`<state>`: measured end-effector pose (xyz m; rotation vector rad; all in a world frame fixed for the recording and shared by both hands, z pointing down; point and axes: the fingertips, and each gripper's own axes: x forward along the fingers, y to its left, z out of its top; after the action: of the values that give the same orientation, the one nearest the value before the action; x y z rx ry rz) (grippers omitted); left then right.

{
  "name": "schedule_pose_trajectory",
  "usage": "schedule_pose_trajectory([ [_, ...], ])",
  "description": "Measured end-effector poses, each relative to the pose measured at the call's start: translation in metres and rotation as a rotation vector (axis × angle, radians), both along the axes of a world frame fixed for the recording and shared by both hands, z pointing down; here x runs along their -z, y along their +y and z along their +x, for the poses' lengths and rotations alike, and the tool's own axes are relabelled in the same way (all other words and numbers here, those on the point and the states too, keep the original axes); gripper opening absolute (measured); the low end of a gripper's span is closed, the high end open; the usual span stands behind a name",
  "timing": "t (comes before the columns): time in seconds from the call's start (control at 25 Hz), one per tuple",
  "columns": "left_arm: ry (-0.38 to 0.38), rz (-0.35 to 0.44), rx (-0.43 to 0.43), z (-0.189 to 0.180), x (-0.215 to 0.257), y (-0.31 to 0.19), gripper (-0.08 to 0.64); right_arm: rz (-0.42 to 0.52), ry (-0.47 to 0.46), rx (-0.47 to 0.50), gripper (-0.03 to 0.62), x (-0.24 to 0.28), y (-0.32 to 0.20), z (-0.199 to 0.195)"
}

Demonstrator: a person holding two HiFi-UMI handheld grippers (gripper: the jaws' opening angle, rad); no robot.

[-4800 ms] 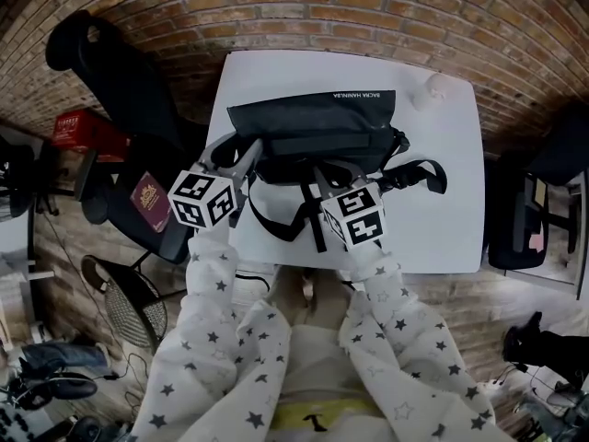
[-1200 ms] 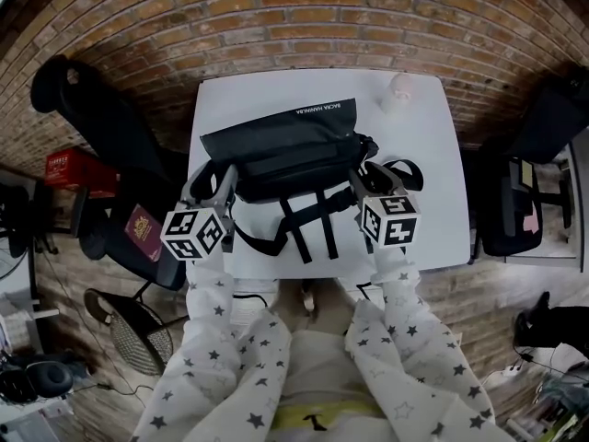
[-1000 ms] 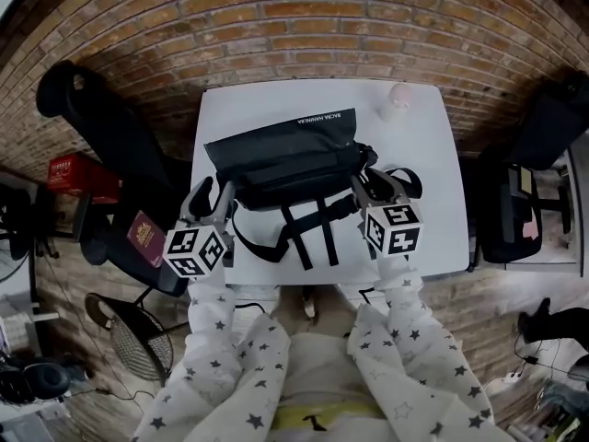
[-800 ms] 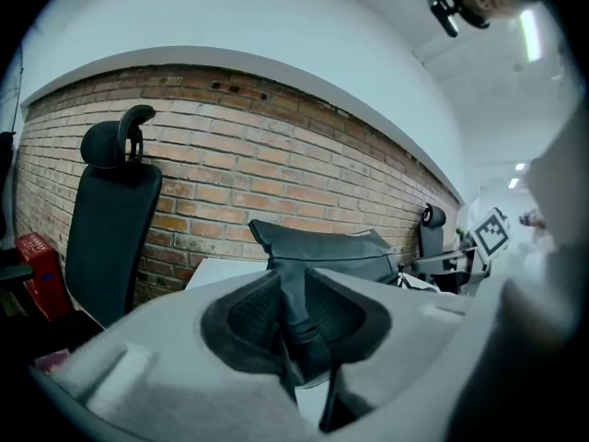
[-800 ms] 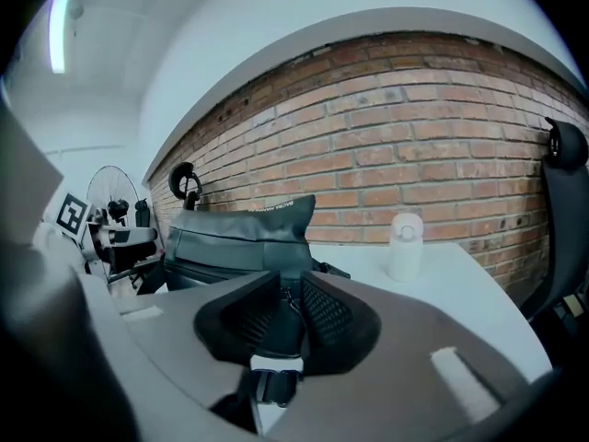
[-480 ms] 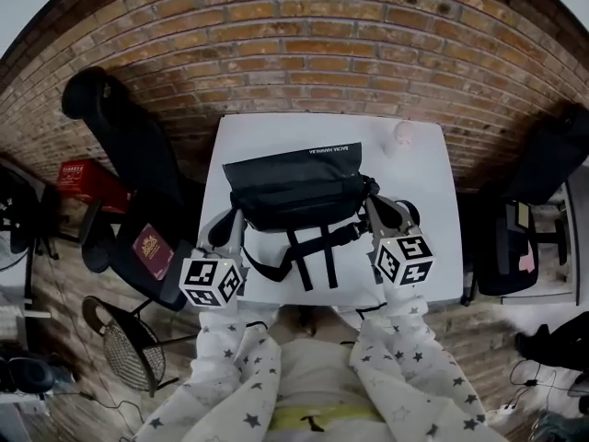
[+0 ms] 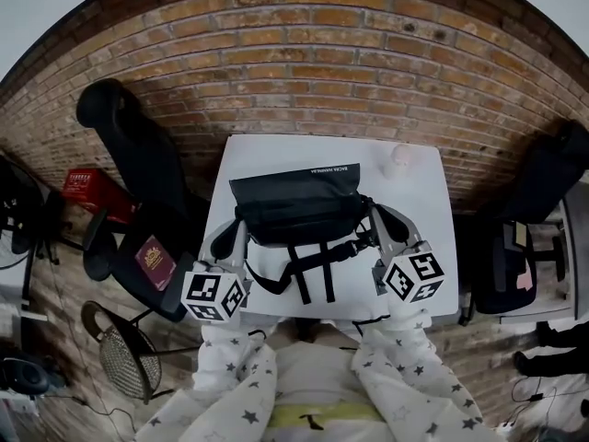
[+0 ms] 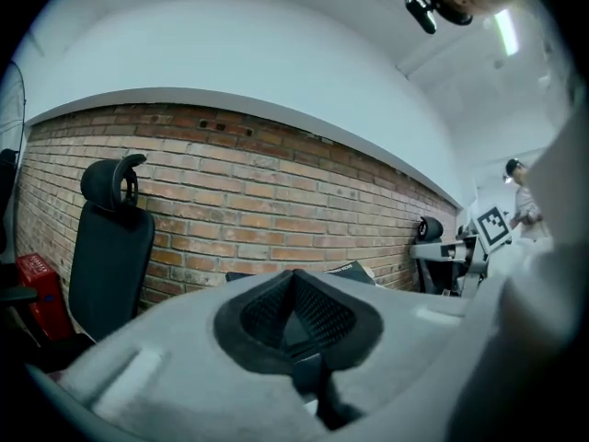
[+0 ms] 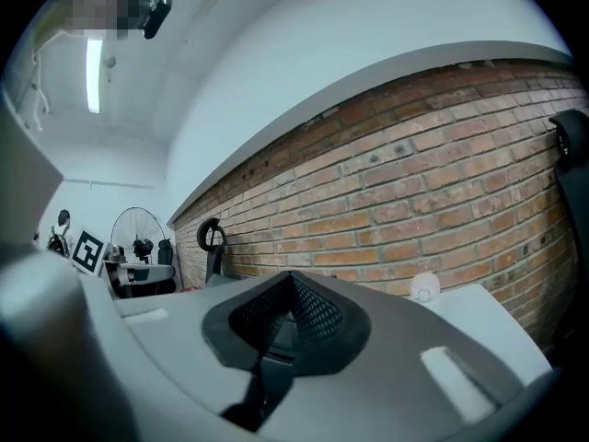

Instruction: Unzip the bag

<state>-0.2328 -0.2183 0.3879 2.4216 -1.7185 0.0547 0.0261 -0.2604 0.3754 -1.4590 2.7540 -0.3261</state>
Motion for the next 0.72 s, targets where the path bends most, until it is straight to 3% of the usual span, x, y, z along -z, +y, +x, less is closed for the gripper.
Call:
schedule_pose_trajectory([
  [0.32, 0.023, 0.052, 0.033, -0.007, 0.021, 0.004, -0.002, 0.086, -0.074, -0.006, 0.008, 0.028, 0.006, 0.010],
  [0.72, 0.017, 0.098, 0.058, -0.011, 0.037, 0.005, -0.002, 0.131, -0.075, -0.020, 0.008, 0.038, 0.005, 0.017],
])
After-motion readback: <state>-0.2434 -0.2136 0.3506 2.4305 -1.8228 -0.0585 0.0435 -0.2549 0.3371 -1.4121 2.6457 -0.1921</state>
